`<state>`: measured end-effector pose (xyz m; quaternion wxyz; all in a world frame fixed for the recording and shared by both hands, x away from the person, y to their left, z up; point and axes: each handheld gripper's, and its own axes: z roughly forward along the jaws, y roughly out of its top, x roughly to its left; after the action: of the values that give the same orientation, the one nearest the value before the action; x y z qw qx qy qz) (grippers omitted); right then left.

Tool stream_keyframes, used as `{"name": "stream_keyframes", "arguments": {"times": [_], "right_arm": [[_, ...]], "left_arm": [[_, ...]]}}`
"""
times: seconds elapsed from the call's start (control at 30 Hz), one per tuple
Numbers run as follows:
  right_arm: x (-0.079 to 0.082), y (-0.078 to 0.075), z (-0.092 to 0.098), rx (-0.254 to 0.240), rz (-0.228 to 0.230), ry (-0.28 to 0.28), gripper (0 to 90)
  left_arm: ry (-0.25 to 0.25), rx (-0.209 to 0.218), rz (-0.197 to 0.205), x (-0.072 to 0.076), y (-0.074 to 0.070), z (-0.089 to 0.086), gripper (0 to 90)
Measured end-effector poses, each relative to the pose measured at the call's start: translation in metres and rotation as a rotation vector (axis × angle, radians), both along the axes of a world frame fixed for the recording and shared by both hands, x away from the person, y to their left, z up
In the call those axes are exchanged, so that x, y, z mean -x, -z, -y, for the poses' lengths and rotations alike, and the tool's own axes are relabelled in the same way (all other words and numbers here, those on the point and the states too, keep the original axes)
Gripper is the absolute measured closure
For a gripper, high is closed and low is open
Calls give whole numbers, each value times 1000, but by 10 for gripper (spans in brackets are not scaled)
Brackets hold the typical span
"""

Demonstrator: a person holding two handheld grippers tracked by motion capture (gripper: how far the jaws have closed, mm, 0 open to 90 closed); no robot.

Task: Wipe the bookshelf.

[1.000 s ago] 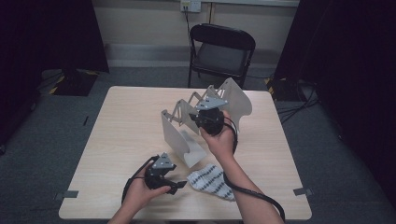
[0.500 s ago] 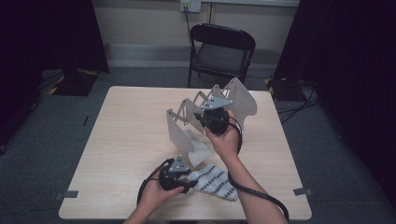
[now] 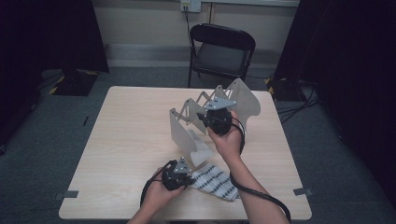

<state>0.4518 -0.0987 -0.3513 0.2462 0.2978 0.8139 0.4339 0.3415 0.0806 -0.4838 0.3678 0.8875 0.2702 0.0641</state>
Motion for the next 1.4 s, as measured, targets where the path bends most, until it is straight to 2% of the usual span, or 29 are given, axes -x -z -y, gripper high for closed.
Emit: {"name": "stream_keyframes", "arguments": {"times": [0.13, 0.23, 0.4, 0.53, 0.57, 0.73, 0.8, 0.93, 1.03, 1.07, 1.13, 1.23, 1.3, 1.4], "right_arm": [[1, 1, 4, 1, -3, -3, 890], [2, 1, 7, 2, -2, -2, 890], [3, 1, 13, 6, 0, 0, 890], [4, 3, 15, 11, -2, -4, 890], [4, 4, 15, 14, -1, -6, 890], [5, 10, 15, 18, -8, -17, 888], [5, 12, 15, 15, -10, -18, 888], [6, 14, 16, 13, -7, -19, 886], [7, 15, 17, 15, -6, -19, 885], [7, 15, 17, 17, -6, -19, 885], [7, 15, 17, 19, -3, -18, 884], [7, 16, 18, 17, -4, -16, 884], [7, 17, 18, 18, -6, -16, 882], [7, 17, 19, 19, -4, -16, 880]], "left_arm": [[-29, -2, -4, -1, 0, -19, 878], [-64, -3, -12, -2, -1, -40, 878], [-137, -33, -19, -6, -3, -84, 877], [-175, -50, -20, -10, -4, -109, 877], [-197, -41, -27, -11, -3, -116, 876], [-231, -50, -32, -14, -4, -134, 875], [-249, -34, -24, -15, -4, -138, 861], [-268, 19, 5, -17, -6, -138, 691], [-274, 57, 45, -17, -16, -133, 557], [-268, 66, 44, -18, -20, -131, 534], [-254, 76, 54, -19, -27, -121, 499], [-200, 77, 60, -20, -31, -103, 504], [-171, 91, 43, -22, -30, -91, 524], [-140, 85, 19, -25, -19, -74, 525]]}}
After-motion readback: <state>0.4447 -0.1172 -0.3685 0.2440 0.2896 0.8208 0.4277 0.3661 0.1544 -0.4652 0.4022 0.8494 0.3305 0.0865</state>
